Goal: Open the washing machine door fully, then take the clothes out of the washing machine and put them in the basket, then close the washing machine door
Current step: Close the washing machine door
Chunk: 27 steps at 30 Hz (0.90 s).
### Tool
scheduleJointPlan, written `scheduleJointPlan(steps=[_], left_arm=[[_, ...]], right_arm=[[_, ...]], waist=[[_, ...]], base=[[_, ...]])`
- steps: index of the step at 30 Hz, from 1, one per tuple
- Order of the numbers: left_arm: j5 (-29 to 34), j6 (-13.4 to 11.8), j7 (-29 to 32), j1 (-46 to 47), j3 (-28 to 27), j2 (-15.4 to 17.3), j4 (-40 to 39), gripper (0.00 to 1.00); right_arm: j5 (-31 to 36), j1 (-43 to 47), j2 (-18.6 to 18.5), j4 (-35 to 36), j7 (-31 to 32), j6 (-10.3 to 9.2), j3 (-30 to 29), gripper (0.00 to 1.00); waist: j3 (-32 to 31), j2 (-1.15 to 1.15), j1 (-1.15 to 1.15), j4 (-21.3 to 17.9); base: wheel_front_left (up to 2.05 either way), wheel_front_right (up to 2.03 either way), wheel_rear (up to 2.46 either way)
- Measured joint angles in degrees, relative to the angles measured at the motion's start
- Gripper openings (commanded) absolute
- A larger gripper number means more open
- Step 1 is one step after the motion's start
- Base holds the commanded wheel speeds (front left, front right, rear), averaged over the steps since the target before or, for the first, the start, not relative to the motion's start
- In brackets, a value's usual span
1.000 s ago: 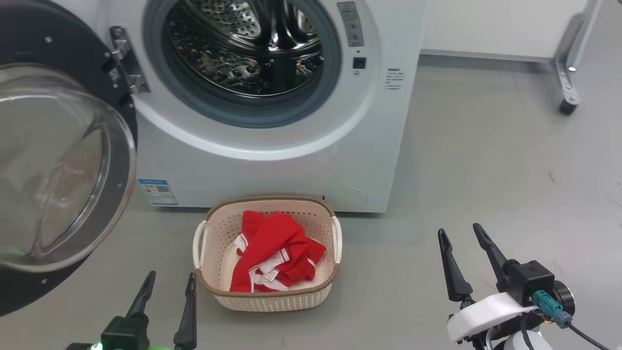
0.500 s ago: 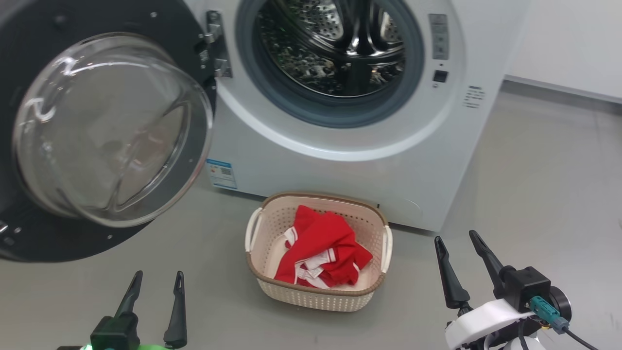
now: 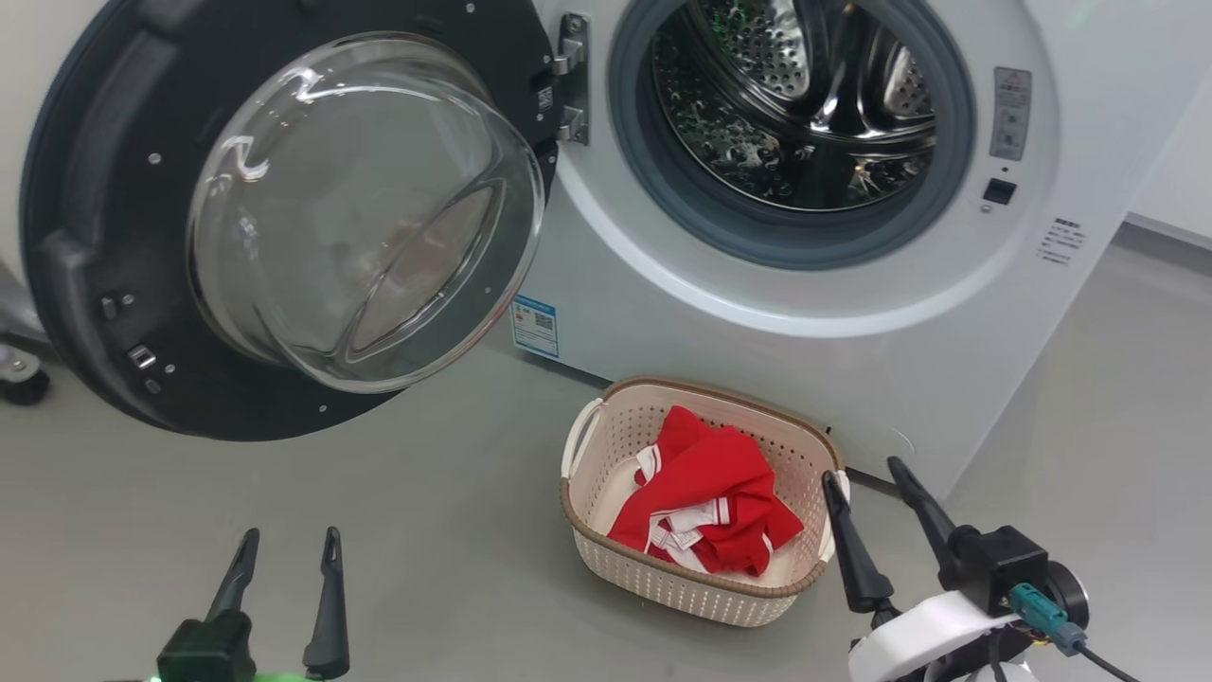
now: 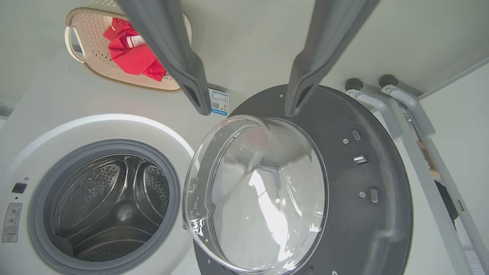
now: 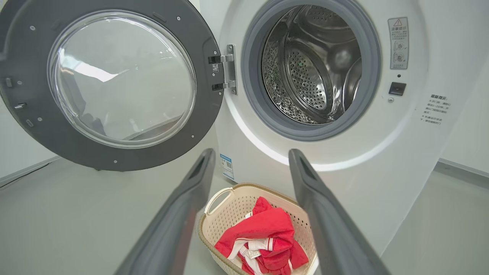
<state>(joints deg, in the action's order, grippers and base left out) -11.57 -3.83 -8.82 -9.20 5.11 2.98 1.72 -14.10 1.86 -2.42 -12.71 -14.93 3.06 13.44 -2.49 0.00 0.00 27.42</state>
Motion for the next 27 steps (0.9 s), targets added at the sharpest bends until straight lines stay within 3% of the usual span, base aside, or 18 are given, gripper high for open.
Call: scheduleJointPlan(steps=[13, 15, 16, 27], left_arm=[[-0.5, -0.4, 0.0, -1.5, -0.7, 0.2, -0.7, 1.0], [-0.5, -0.4, 0.0, -1.5, -0.7, 0.3, -0.8, 0.36], [-0.5, -0.4, 0.0, -1.5, -0.7, 0.3, -0.8, 0.0], [-4.8, 0.6, 0.1, -1.6, -1.3, 0.4, -2.6, 0.0]], right_arm=[[-0.4, 0.0, 0.1, -0.7, 0.0, 0.38, 1.4, 1.0], [-0.4, 0.0, 0.1, -0.7, 0.0, 0.38, 1.4, 1.0], [-0.4, 0.0, 0.1, -0.8, 0.0, 0.38, 1.5, 1.0], [-0.5, 0.0, 0.1, -0.9, 0.0, 0.34, 1.9, 1.0]], waist=[[-0.3, 0.0, 0.0, 0.9], [-0.3, 0.0, 0.0, 0.9], [-0.3, 0.0, 0.0, 0.9], [-0.1, 0.0, 0.0, 1.0]], base=[[0.0, 0.0, 0.0], [0.0, 0.0, 0.0], [0.0, 0.0, 0.0], [0.0, 0.0, 0.0]])
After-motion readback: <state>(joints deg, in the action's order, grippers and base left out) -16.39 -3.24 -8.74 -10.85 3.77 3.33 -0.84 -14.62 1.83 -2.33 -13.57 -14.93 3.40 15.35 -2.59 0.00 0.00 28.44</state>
